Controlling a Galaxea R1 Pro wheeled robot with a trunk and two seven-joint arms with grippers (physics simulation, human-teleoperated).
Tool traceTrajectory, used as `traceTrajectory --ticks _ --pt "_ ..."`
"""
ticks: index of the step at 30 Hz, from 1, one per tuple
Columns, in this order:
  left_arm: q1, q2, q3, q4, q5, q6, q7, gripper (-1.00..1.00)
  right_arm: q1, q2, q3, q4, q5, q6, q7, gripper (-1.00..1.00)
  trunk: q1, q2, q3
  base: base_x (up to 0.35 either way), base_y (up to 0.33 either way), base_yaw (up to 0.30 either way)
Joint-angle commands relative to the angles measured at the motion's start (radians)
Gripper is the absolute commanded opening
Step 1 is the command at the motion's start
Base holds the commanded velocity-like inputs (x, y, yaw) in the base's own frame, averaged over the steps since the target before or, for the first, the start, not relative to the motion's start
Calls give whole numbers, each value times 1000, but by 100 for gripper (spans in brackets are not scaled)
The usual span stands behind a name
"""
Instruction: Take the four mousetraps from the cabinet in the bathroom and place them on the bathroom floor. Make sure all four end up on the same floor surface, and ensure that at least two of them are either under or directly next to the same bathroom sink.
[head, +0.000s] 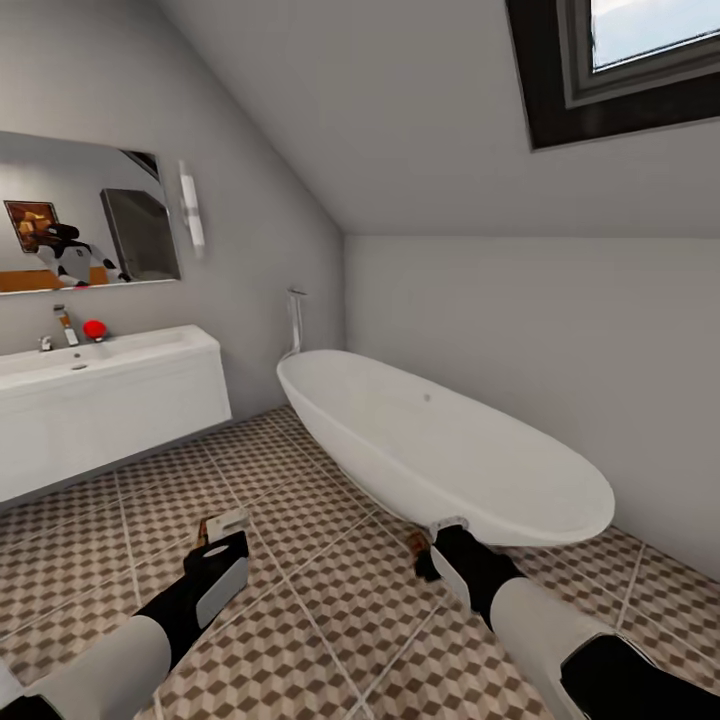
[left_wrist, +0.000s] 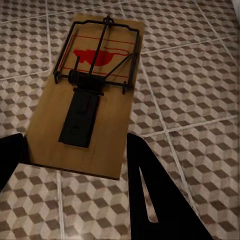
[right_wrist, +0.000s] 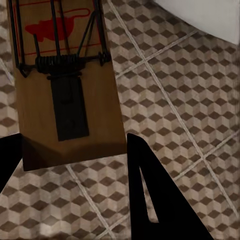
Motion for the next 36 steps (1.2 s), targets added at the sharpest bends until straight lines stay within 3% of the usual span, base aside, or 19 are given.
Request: traceTrajectory --ticks 1,10,19,28,36 --pt "-1 2 -8 -2 -2 8 8 -100 -1 -1 6 2 -10 3 -7 -100 1 -1 -1 322 0 0" --pt "-1 2 0 0 -1 -3 8 -100 -1 -4 4 38 4 2 -7 -100 1 -1 -1 323 0 33" --pt "0 1 0 10 14 -127 10 -100 -1 1 4 40 3 1 -8 -100 1 -1 -1 323 0 248" --pt "4 0 0 55 18 -159 8 -100 -1 46 5 69 2 -8 -6 -100 1 -1 -1 323 0 273" --pt "5 0 -1 66 18 -157 7 -100 -1 55 5 87 4 -10 -8 -100 1 -1 -1 323 0 274"
